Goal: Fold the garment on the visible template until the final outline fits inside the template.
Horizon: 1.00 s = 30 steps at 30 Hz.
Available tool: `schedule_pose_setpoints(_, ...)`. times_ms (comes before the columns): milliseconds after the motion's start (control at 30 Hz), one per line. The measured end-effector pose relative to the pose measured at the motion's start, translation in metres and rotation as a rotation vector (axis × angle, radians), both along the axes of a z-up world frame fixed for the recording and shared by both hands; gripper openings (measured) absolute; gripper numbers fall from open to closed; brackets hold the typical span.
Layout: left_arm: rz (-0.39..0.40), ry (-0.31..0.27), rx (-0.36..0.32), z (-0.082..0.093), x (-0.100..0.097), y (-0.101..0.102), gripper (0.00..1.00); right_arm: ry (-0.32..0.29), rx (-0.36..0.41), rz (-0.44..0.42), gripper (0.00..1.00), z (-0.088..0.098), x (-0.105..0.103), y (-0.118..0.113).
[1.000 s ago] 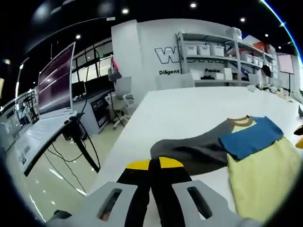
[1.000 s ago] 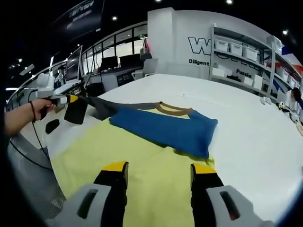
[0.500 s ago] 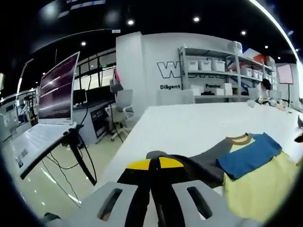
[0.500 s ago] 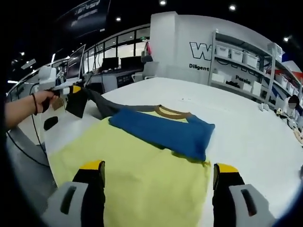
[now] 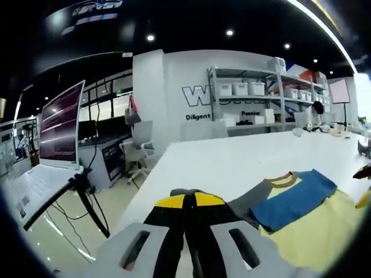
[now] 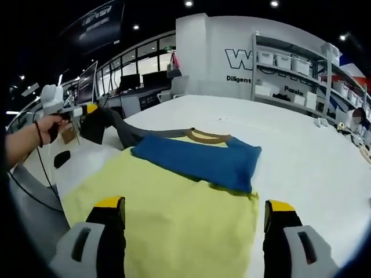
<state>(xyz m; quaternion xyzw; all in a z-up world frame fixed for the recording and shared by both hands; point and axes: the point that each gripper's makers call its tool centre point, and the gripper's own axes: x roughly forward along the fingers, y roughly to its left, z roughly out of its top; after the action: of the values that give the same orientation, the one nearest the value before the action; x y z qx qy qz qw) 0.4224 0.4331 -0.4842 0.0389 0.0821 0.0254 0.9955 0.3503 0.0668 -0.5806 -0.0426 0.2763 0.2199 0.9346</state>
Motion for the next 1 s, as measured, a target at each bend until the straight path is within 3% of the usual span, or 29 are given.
schedule_pose_setpoints(233,-0.109,-0.03,0.04,0.01,0.008,-0.04,0.0,-0.006,-0.01,0.006,0.99,0.0,0.0,0.001)
schedule_pose_setpoints(533,-0.212,-0.04,0.037,0.015,0.015,-0.086,0.0,0.008,-0.01,0.012,0.99,-0.003,-0.002,0.002)
schedule_pose_setpoints(767,-0.289,-0.035,0.048,0.012,0.024,-0.114,0.0,0.014,-0.015,0.01,0.99,-0.004,-0.002,0.001)
schedule_pose_setpoints(800,-0.325,-0.032,0.061,0.011,0.024,-0.127,0.0,0.014,-0.016,0.01,0.99,-0.004,-0.002,0.001)
schedule_pose_setpoints(867,-0.348,-0.026,0.088,0.007,0.026,-0.136,0.0,0.015,-0.02,0.011,0.99,-0.005,-0.002,0.001)
schedule_pose_setpoints(900,-0.368,0.006,0.115,-0.003,0.028,-0.145,0.0,0.019,-0.035,0.011,0.99,-0.007,-0.003,-0.001)
schedule_pose_setpoints(1000,-0.384,0.015,0.101,-0.009,0.03,-0.154,0.0,0.02,-0.044,0.011,0.99,-0.007,-0.003,-0.002)
